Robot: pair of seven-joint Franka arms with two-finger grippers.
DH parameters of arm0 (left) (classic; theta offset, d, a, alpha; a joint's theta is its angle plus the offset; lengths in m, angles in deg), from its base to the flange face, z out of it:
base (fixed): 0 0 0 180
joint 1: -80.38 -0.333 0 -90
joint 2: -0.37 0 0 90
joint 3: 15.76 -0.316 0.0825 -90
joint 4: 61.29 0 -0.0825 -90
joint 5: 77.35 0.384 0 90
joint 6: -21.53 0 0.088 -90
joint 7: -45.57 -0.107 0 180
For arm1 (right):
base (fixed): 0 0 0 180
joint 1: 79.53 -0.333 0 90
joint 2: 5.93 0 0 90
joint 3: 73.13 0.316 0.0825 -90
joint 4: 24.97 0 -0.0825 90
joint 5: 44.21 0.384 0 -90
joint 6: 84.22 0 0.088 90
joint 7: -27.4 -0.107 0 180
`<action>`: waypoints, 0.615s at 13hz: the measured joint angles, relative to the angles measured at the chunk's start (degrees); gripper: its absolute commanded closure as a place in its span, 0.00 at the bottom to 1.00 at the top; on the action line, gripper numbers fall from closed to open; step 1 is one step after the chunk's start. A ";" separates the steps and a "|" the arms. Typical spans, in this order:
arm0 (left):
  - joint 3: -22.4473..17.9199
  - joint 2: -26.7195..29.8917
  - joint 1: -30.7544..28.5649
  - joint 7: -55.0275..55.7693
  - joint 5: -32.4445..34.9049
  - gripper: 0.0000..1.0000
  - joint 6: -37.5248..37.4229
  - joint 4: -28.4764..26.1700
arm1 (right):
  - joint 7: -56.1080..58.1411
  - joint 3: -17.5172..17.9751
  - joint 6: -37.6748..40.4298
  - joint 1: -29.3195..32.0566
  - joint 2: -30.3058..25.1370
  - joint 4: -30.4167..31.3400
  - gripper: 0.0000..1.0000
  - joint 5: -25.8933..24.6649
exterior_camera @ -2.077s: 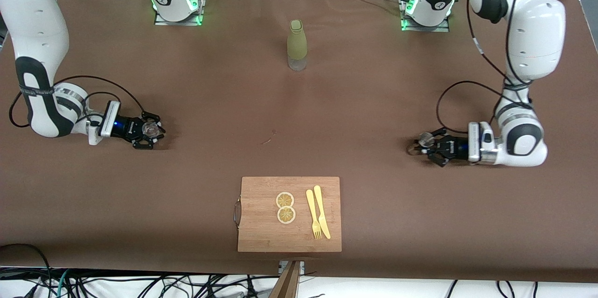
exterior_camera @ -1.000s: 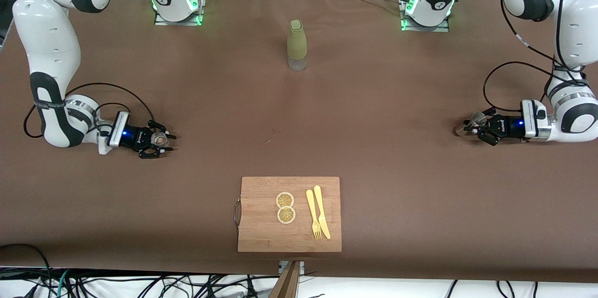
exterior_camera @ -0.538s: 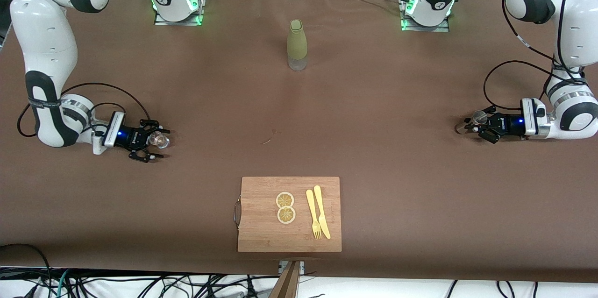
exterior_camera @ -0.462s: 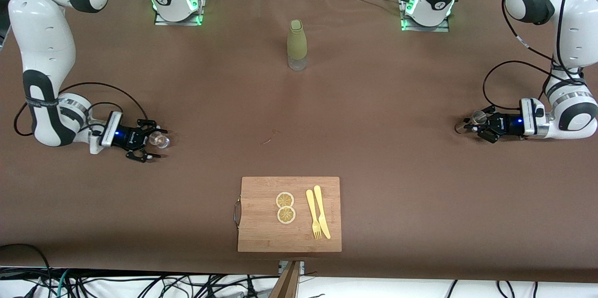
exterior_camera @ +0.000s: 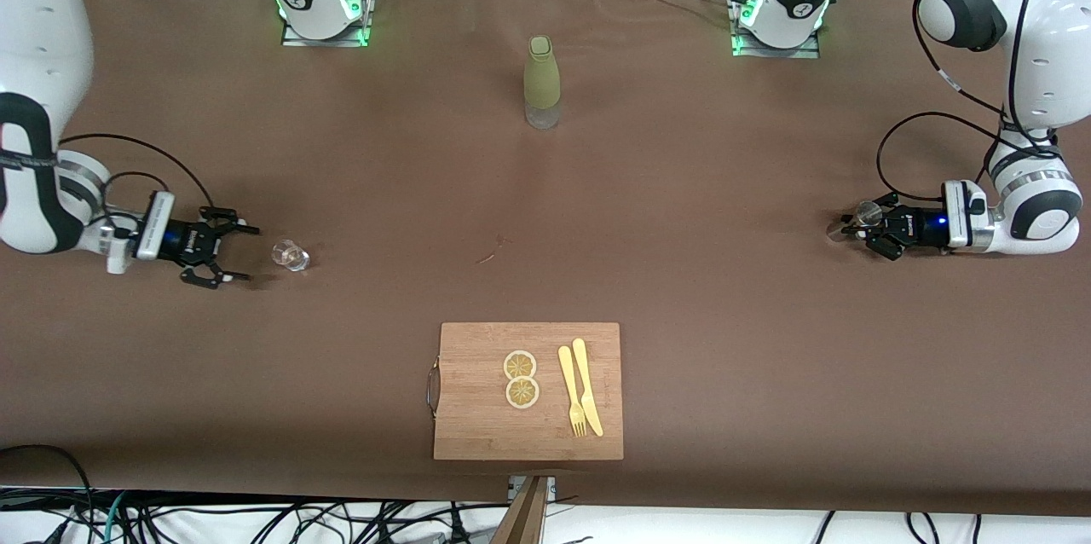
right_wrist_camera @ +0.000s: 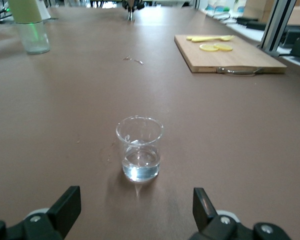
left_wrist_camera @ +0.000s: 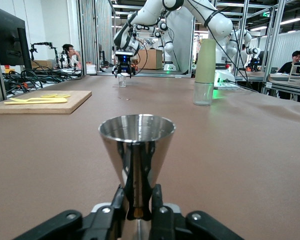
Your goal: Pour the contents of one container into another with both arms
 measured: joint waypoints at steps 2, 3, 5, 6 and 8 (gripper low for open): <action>0.00 -0.43 0.04 0.00 0.69 0.00 0.02 0.45 | -7.47 -0.08 -2.09 -0.04 -4.41 0.04 0.01 -6.78; 0.00 -0.44 0.06 0.25 1.30 0.00 0.03 0.96 | -11.60 -0.07 -2.74 -0.11 -6.58 0.05 0.01 -9.83; -0.12 -0.44 0.09 1.81 4.77 0.00 0.08 3.42 | -21.20 -0.07 -3.35 -0.19 -10.51 0.09 0.01 -15.28; -0.37 -0.42 0.11 2.65 6.77 0.00 0.10 5.18 | -26.35 -0.07 -3.47 -0.21 -12.16 0.14 0.01 -17.91; -0.99 -0.36 0.23 6.07 10.47 0.00 0.11 8.39 | -36.01 -0.07 -3.56 -0.28 -14.94 0.28 0.01 -22.53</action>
